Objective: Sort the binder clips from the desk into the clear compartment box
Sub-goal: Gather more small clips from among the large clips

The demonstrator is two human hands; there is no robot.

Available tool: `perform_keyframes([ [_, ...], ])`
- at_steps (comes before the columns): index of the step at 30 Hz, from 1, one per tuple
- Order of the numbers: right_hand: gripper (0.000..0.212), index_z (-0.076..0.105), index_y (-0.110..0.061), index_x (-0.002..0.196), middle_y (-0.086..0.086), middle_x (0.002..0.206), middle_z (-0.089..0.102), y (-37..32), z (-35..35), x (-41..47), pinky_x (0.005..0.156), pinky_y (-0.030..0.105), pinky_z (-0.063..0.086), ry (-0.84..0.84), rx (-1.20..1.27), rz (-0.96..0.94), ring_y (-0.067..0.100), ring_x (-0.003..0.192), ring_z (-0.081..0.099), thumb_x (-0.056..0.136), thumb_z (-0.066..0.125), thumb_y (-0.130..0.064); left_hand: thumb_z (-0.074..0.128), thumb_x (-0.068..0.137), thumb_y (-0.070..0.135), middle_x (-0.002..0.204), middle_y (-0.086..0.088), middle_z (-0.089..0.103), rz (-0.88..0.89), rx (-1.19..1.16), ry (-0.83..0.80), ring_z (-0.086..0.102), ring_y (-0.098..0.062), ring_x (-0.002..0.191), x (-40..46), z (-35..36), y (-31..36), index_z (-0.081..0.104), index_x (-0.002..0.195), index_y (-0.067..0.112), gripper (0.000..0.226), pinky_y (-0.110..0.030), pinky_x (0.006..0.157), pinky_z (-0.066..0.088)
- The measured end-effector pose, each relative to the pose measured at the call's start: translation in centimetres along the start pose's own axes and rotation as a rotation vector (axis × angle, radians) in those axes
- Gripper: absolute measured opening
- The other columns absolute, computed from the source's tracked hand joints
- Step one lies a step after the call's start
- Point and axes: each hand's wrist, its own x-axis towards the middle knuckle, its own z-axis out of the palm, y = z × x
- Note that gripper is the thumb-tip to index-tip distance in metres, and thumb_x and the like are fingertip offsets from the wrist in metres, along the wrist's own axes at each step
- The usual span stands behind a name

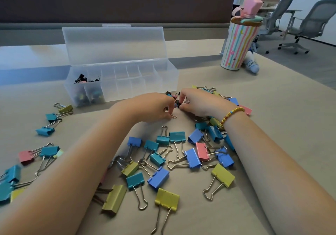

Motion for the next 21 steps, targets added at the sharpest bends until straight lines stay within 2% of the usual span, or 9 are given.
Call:
perform_keyframes([
  [2, 0.023, 0.051, -0.016, 0.116, 0.006, 0.118, 0.056, -0.2, 0.0, -0.1, 0.074, 0.025, 0.034, -0.004, -0.021, 0.002, 0.017, 0.092, 0.045, 0.096, 0.048, -0.026, 0.051, 0.093, 0.032, 0.089, 0.002, 0.046, -0.038, 0.031, -0.008, 0.043, -0.016, 0.082, 0.1, 0.1, 0.1, 0.054, 0.11, 0.015, 0.025, -0.025, 0.069, 0.033],
  [4, 0.021, 0.055, -0.014, 0.112, 0.007, 0.109, 0.058, -0.3, -0.2, -0.2, 0.072, 0.027, 0.037, 0.008, 0.008, -0.01, 0.019, 0.09, 0.049, 0.097, 0.047, -0.027, 0.049, 0.093, 0.032, 0.084, -0.001, 0.048, -0.056, 0.052, 0.017, 0.043, -0.018, 0.078, 0.0, 0.3, -0.1, 0.056, 0.104, 0.01, 0.026, -0.026, 0.062, 0.032],
  [7, 0.018, 0.056, -0.015, 0.092, 0.002, 0.077, 0.054, 0.2, -0.9, -0.3, 0.056, 0.025, 0.038, 0.02, 0.253, -0.003, 0.014, 0.066, 0.047, 0.098, 0.043, -0.027, 0.048, 0.094, 0.031, 0.072, -0.003, 0.048, -0.067, -0.106, 0.068, 0.042, -0.02, 0.07, 0.0, 0.3, -0.4, 0.057, 0.094, 0.005, 0.028, -0.025, 0.055, 0.03],
  [8, 0.022, 0.051, -0.015, 0.083, -0.001, 0.067, 0.048, 0.6, -1.2, -0.3, 0.047, 0.021, 0.033, -0.008, 0.418, 0.023, 0.011, 0.056, 0.04, 0.098, 0.041, -0.026, 0.047, 0.094, 0.031, 0.069, -0.004, 0.048, -0.078, -0.274, 0.079, 0.041, -0.02, 0.065, 0.0, 0.1, -0.5, 0.057, 0.09, 0.005, 0.028, -0.025, 0.053, 0.03],
  [10, 0.033, 0.039, -0.015, 0.067, -0.007, 0.052, 0.036, 1.5, -1.6, -0.3, 0.036, 0.014, 0.02, -0.132, 0.877, 0.072, 0.006, 0.042, 0.028, 0.099, 0.036, -0.023, 0.043, 0.096, 0.024, 0.059, -0.001, 0.041, -0.114, -0.829, 0.077, 0.035, -0.013, 0.048, 0.0, -0.8, -0.6, 0.053, 0.076, 0.01, 0.026, -0.02, 0.043, 0.026],
  [12, 0.035, 0.03, -0.018, 0.064, -0.009, 0.048, 0.028, 2.5, -1.8, -0.1, 0.033, 0.012, 0.013, -0.279, 1.317, 0.052, 0.002, 0.038, 0.024, 0.099, 0.029, -0.022, 0.034, 0.093, 0.015, 0.048, 0.007, 0.03, -0.132, -1.39, 0.067, 0.024, -0.005, 0.036, -0.1, -1.9, -1.1, 0.04, 0.067, 0.018, 0.027, -0.014, 0.034, 0.014],
  [14, 0.029, 0.03, -0.019, 0.07, -0.008, 0.049, 0.028, 3.0, -1.8, -0.1, 0.031, 0.01, 0.015, -0.376, 1.545, -0.013, 0.001, 0.038, 0.026, 0.098, 0.025, -0.022, 0.025, 0.09, 0.014, 0.044, 0.01, 0.027, -0.091, -1.717, 0.083, 0.023, -0.001, 0.031, -0.2, -2.5, -1.7, 0.035, 0.067, 0.02, 0.026, -0.013, 0.031, 0.01],
  [17, 0.026, 0.035, -0.018, 0.076, -0.007, 0.054, 0.028, 2.8, -1.5, -0.1, 0.031, 0.01, 0.017, -0.391, 1.624, -0.061, 0.002, 0.041, 0.025, 0.099, 0.027, -0.027, 0.022, 0.091, 0.019, 0.048, 0.008, 0.031, -0.051, -1.855, 0.116, 0.025, -0.002, 0.034, -0.6, -2.5, -2.2, 0.038, 0.068, 0.019, 0.028, -0.012, 0.03, 0.012],
  [21, 0.039, 0.036, -0.018, 0.069, -0.007, 0.051, 0.026, 1.9, -1.5, -0.1, 0.032, 0.012, 0.014, -0.261, 1.583, 0.047, 0.004, 0.04, 0.022, 0.098, 0.035, -0.043, 0.028, 0.097, 0.037, 0.051, 0.006, 0.034, -0.137, -1.763, 0.168, 0.025, -0.003, 0.034, -0.2, -1.8, -1.8, 0.039, 0.062, 0.017, 0.042, -0.013, 0.034, 0.011],
])
